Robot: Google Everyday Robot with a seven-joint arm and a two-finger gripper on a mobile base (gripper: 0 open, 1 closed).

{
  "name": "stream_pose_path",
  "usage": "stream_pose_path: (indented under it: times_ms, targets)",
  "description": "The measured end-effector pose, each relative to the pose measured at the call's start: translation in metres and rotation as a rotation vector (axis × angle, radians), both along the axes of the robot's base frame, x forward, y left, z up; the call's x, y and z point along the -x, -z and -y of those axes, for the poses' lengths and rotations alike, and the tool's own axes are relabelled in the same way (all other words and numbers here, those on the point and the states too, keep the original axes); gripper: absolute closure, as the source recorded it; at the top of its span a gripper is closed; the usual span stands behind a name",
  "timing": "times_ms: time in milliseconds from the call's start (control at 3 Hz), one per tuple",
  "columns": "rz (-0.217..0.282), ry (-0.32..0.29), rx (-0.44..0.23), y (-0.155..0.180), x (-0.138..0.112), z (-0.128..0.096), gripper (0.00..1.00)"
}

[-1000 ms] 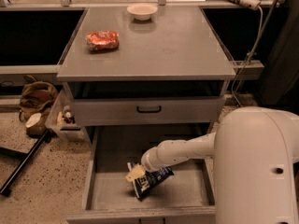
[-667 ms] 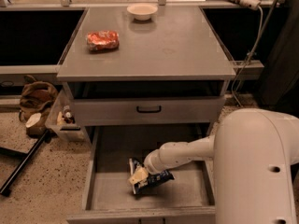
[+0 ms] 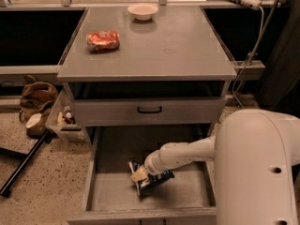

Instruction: Pick blue chip bag from middle drawer and place on counter

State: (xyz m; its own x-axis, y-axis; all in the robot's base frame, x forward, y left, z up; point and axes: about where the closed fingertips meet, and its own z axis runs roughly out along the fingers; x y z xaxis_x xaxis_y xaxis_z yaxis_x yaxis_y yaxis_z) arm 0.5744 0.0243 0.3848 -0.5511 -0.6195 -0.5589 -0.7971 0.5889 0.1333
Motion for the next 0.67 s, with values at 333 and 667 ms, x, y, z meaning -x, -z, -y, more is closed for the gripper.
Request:
stream_pose_path:
  times_ms: [333, 667]
  targets:
    - [-0.007, -0.003, 0.001, -0.001, 0.000, -0.001, 0.65]
    - [-0.027, -0.007, -0.012, -0.022, -0.005, 0.003, 0.88]
